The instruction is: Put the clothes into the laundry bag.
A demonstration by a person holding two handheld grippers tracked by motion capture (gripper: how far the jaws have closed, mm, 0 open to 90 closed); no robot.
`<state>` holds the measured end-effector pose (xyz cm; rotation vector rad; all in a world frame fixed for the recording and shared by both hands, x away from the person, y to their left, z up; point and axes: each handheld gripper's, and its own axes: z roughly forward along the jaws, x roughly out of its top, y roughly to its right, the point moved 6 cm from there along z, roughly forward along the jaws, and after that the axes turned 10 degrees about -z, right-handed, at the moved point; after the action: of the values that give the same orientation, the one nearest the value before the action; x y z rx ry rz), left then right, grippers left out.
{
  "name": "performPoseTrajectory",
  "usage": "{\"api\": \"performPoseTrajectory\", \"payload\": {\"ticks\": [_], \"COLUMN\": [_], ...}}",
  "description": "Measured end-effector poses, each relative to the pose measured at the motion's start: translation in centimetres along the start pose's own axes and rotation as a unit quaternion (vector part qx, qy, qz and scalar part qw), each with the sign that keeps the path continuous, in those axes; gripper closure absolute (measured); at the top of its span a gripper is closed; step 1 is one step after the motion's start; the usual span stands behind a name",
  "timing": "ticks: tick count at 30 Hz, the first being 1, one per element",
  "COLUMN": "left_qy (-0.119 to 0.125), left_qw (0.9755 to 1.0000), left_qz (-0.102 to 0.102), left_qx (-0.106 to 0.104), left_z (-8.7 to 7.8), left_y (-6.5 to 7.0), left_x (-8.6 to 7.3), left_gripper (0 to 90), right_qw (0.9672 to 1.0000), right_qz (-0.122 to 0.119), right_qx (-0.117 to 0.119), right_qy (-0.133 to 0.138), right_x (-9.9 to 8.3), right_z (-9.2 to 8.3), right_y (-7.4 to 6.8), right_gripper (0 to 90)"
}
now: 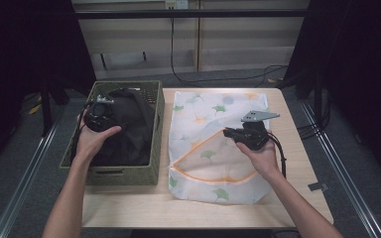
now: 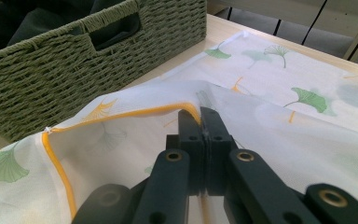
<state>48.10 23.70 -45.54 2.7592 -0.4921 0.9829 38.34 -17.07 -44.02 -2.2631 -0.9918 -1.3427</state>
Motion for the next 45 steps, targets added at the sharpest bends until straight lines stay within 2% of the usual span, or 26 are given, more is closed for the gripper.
{"api": "performPoseTrajectory", "payload": {"ticks": [1, 2, 4, 5, 6, 7, 8, 9, 11, 13, 15, 17, 19, 22, 25, 27, 29, 32, 36, 38, 39, 40, 41, 42, 43, 45], "left_qy": [-0.023, -0.023, -0.030, -0.047, -0.047, -0.063, -0.079, -0.071, -0.072, -0.090, -0.112, -0.138, -0.141, -0.131, -0.117, -0.119, -0.114, -0.105, -0.115, -0.126, -0.130, -0.145, -0.152, -0.152, -0.173, -0.174], "left_qw": [0.9996, 0.9996, 0.9994, 0.9982, 0.9982, 0.9965, 0.9944, 0.9947, 0.9960, 0.9951, 0.9928, 0.9879, 0.9881, 0.9896, 0.9927, 0.9927, 0.9933, 0.9938, 0.9925, 0.9908, 0.9901, 0.9883, 0.9872, 0.9872, 0.9836, 0.9837], "left_qz": [0.003, 0.003, -0.011, -0.034, -0.034, -0.053, -0.070, -0.073, -0.051, -0.039, -0.037, -0.037, -0.027, -0.028, -0.015, -0.018, -0.018, -0.032, -0.030, -0.033, -0.037, -0.034, -0.039, -0.039, -0.035, -0.032], "left_qx": [0.014, 0.014, 0.016, 0.012, 0.012, 0.015, 0.005, 0.010, 0.010, -0.008, -0.021, -0.059, -0.057, -0.051, -0.023, -0.008, -0.006, -0.019, -0.028, -0.037, -0.037, -0.031, -0.030, -0.030, -0.035, -0.031], "left_z": [0.3, 0.3, 0.7, 0.9, 0.9, 1.2, 1.5, 1.6, 1.9, 2.4, 3.0, 3.4, 3.5, 3.9, 4.8, 5.1, 5.3, 5.6, 5.9, 5.9, 6.0, 5.9, 6.0, 6.0, 5.7, 5.7], "left_y": [-0.3, -0.3, -0.9, -1.7, -1.7, -2.4, -2.8, -2.8, -2.5, -1.9, -1.3, -0.4, -0.3, -0.5, -0.4, -0.3, -0.3, -0.4, -0.4, -0.5, -0.4, -0.5, -0.4, -0.4, -0.1, -0.2], "left_x": [-0.4, -0.4, -0.8, -1.1, -1.1, -1.3, -1.5, -1.4, -1.5, -1.9, -2.3, -2.9, -2.9, -3.0, -3.2, -3.3, -3.3, -3.5, -3.6, -3.8, -3.8, -3.8, -3.8, -3.8, -3.6, -3.6], "left_gripper": [4.8, 4.4, 2.5, 0.6, 0.3, 0.3, 0.2, 0.2, 0.2, 0.0, 0.0, 1.5, 1.3, 0.0, 0.0, 0.0, 0.0, 0.0, 0.0, 0.0, 0.0, 1.7, 5.9, 9.1, 16.0, 22.8], "right_qw": [1.0000, 1.0000, 1.0000, 1.0000, 1.0000, 1.0000, 1.0000, 1.0000, 1.0000, 1.0000, 1.0000, 1.0000, 0.9999, 0.9999, 1.0000, 0.9999, 0.9999, 0.9998, 0.9997, 0.9997, 0.9997, 0.9996, 0.9996, 0.9996, 0.9997, 0.9996], "right_qz": [-0.001, -0.001, -0.003, -0.004, -0.004, -0.004, -0.003, -0.004, -0.006, -0.007, -0.009, -0.009, -0.009, -0.009, -0.008, -0.010, -0.014, -0.017, -0.019, -0.020, -0.021, -0.022, -0.023, -0.023, -0.022, -0.023], "right_qx": [0.001, 0.001, -0.002, -0.002, -0.002, -0.003, -0.003, -0.004, -0.004, -0.006, -0.004, -0.004, -0.005, -0.004, -0.003, -0.003, -0.003, -0.003, -0.004, -0.001, 0.000, -0.001, 0.000, 0.000, -0.002, -0.002], "right_qy": [-0.001, -0.001, 0.002, 0.002, 0.002, 0.002, 0.002, 0.002, 0.001, 0.000, 0.001, 0.000, -0.001, -0.004, -0.004, -0.005, -0.007, -0.008, -0.012, -0.014, -0.015, -0.015, -0.015, -0.015, -0.014, -0.013], "right_x": [0.0, 0.0, 0.0, 0.0, 0.0, 0.0, -0.1, -0.1, -0.1, -0.1, -0.2, -0.2, -0.2, -0.2, -0.2, -0.2, -0.2, -0.2, -0.3, -0.3, -0.3, -0.3, -0.2, -0.2, -0.2, -0.1], "right_z": [0.0, 0.0, -0.1, -0.1, -0.1, -0.2, -0.2, -0.2, -0.2, -0.1, -0.1, -0.1, 0.0, 0.0, 0.1, 0.1, 0.2, 0.3, 0.5, 0.7, 0.7, 0.7, 0.8, 0.8, 0.7, 0.6], "right_y": [0.0, 0.0, 0.0, 0.0, 0.0, 0.1, 0.1, 0.2, 0.2, 0.2, 0.3, 0.2, 0.2, 0.2, 0.1, 0.2, 0.2, 0.2, 0.1, 0.0, 0.0, 0.0, 0.0, 0.0, 0.0, 0.0], "right_gripper": [88.9, 88.9, 88.9, 88.9, 88.9, 88.8, 88.9, 88.9, 88.9, 88.9, 88.9, 88.9, 88.9, 88.9, 88.9, 88.9, 88.9, 88.9, 88.9, 89.0, 88.9, 89.0, 89.0, 89.0, 89.0, 88.9]}}
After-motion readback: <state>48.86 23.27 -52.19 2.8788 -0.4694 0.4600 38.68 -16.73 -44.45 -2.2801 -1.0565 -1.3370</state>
